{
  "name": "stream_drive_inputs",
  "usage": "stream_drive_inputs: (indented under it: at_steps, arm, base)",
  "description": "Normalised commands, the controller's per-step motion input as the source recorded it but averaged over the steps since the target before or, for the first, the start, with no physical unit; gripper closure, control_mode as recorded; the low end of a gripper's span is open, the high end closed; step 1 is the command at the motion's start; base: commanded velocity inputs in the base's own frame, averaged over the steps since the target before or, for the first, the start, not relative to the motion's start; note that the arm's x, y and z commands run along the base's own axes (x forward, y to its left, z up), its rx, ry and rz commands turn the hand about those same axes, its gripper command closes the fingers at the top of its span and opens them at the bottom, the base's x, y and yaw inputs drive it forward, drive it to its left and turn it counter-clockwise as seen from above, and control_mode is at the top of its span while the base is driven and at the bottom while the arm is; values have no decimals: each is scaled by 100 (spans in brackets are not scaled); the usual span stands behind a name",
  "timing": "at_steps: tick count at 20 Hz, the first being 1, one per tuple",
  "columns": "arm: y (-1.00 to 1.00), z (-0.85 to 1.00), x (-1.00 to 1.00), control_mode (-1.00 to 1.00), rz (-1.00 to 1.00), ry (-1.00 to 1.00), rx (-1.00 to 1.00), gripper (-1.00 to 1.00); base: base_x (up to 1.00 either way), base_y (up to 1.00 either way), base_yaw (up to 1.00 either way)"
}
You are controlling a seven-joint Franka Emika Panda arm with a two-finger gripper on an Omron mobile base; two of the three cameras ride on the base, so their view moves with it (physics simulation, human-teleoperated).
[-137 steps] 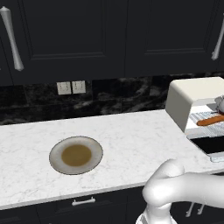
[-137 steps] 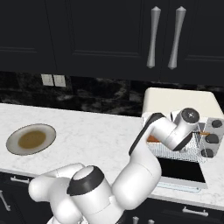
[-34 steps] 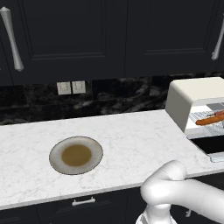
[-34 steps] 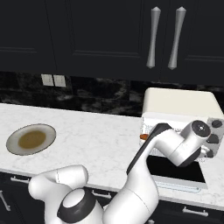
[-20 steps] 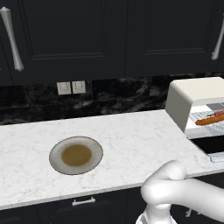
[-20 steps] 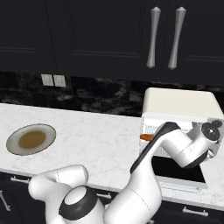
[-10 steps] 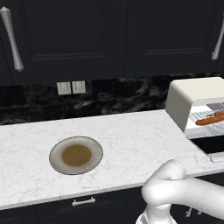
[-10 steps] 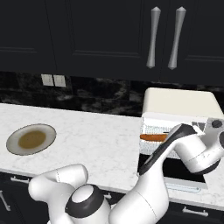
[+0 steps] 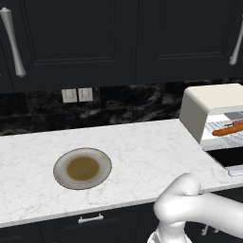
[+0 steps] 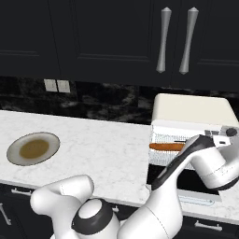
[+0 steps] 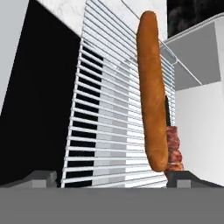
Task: Pick up the kebab skewer and baguette bread, and place them inside the toaster oven. Close the toaster oven door and start by setting the timer.
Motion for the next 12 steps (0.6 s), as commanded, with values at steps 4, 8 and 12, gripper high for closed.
stream_drive_inputs:
  at_steps: [4, 8, 12]
  arm:
    - [-7, 1, -12, -100, -49, 17, 47, -100]
    - [-19, 0, -8, -100, -46, 13, 49, -100]
    - [-22, 0, -2, -100, -40, 6, 48, -100]
  base:
    - [0, 0, 0]
    - [0, 0, 0]
    - [0, 0, 0]
